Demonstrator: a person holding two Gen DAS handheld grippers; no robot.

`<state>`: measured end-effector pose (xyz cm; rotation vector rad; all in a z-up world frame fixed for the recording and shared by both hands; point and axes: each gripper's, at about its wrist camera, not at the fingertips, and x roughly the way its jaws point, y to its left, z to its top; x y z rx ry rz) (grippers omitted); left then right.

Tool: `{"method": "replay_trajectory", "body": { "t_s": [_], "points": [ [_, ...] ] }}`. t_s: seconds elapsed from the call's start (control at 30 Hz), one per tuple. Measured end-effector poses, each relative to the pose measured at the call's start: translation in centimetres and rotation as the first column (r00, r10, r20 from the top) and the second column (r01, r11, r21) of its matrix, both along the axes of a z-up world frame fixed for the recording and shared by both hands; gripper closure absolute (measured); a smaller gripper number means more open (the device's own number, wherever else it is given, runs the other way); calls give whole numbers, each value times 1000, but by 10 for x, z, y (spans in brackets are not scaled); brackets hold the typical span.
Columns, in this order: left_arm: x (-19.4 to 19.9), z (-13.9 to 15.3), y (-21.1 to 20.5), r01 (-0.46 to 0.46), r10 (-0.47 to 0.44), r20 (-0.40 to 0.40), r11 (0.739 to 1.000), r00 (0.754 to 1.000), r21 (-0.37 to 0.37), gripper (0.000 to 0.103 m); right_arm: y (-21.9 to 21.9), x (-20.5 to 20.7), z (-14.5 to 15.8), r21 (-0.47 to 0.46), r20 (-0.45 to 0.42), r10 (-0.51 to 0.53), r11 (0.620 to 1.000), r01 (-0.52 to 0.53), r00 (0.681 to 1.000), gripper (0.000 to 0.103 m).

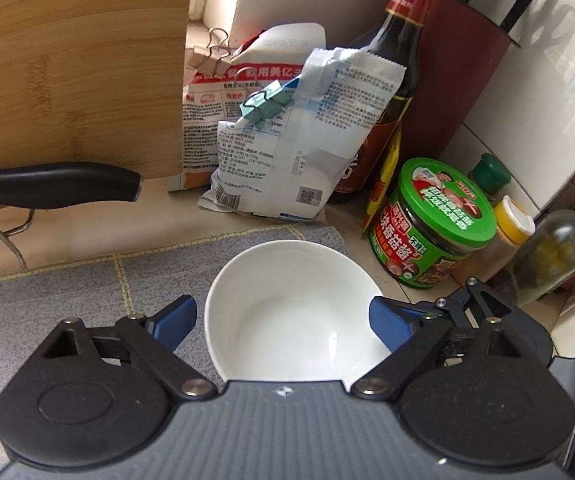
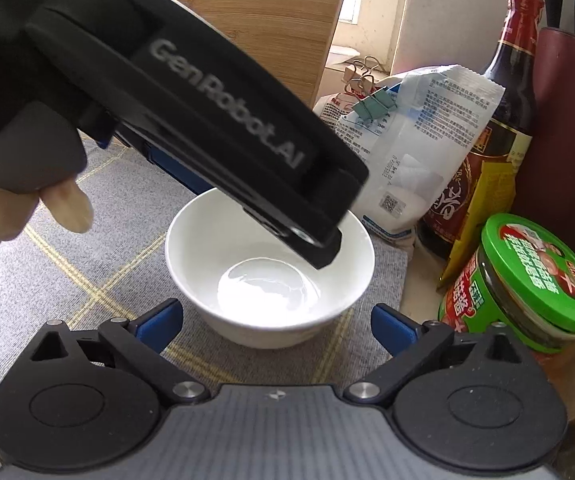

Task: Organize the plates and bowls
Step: 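Move the left tool to the small white bowl by the green jar and grasp its rim, then carry the small white bowl with the left tool onto the bowl stack and release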

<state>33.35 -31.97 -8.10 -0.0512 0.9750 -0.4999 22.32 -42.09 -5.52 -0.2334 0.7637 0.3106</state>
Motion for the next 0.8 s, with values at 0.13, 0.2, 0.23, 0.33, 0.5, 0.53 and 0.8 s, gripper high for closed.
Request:
{"method": "replay_trajectory", "body": {
  "t_s": [0.13, 0.2, 0.23, 0.33, 0.5, 0.53, 0.8],
  "points": [
    [6, -5, -2, 23, -23, -17, 1000, 1000, -8, 13, 1, 2, 1, 15, 7, 11, 1000, -11, 1000, 6],
    [7, -6, -4, 30, -30, -21, 1000, 999, -5, 19, 3, 5, 1, 17, 7, 17, 1000, -17, 1000, 8],
    [8, -7, -4, 33, -33, -27, 999, 999, -7, 20, 3, 5, 1, 15, 9, 17, 1000, -17, 1000, 9],
    [9, -8, -5, 32, -32, -27, 999, 999, -8, 21, 5, 6, 1, 15, 13, 23, 1000, -23, 1000, 10],
    [12, -11, -4, 21, -21, -33, 1000, 999, -13, 22, 6, 6, 3, 14, 11, 25, 1000, -25, 1000, 11],
    [12, -11, -4, 18, -19, -35, 1000, 999, -13, 22, 6, 6, 3, 15, 10, 24, 1000, -24, 1000, 10],
    [10, -9, -2, 12, -13, -42, 999, 999, -32, 25, 7, 6, 9, 11, -5, 22, 1000, -22, 1000, 11]
  ]
}}
